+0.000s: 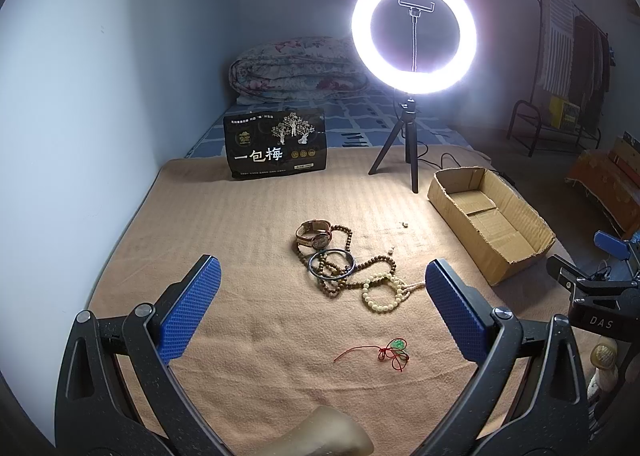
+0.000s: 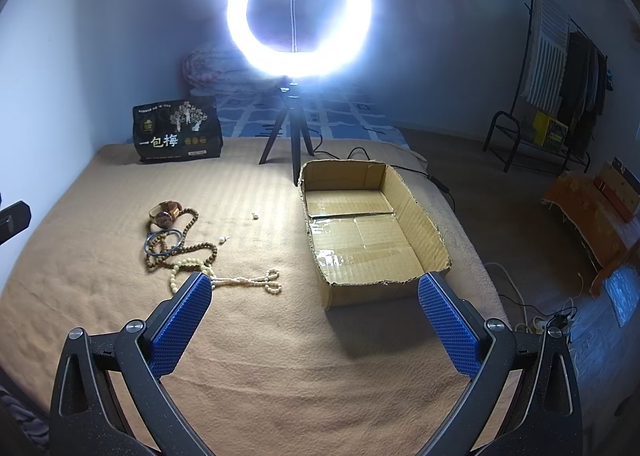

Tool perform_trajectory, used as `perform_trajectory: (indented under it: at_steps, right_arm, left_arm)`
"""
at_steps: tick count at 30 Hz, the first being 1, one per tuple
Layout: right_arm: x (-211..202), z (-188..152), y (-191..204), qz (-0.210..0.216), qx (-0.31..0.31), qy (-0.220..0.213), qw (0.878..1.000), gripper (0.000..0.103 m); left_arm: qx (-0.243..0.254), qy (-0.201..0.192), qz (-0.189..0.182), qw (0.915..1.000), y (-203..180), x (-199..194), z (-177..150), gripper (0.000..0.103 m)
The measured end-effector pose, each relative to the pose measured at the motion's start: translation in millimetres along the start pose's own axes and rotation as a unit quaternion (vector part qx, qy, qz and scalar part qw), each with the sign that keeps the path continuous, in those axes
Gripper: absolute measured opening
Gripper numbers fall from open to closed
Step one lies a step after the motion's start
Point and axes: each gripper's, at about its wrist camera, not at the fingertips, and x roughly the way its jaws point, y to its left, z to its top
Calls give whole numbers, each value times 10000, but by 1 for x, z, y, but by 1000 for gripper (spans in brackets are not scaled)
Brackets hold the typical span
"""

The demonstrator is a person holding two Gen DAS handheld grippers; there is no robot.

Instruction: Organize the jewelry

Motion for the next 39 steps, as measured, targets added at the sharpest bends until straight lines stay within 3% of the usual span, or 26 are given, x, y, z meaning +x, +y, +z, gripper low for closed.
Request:
perform_trajectory:
  at_steps: [18,39]
  right_arm:
    - [2,-1,1,49,-27,66,10000,103]
    - [23,1,5,283,-109,223,9993,103]
  left_arm:
    - [-3,19,2,10000,-1,0,-1,103]
    - [-64,353,82,9993,9,29,-11,103]
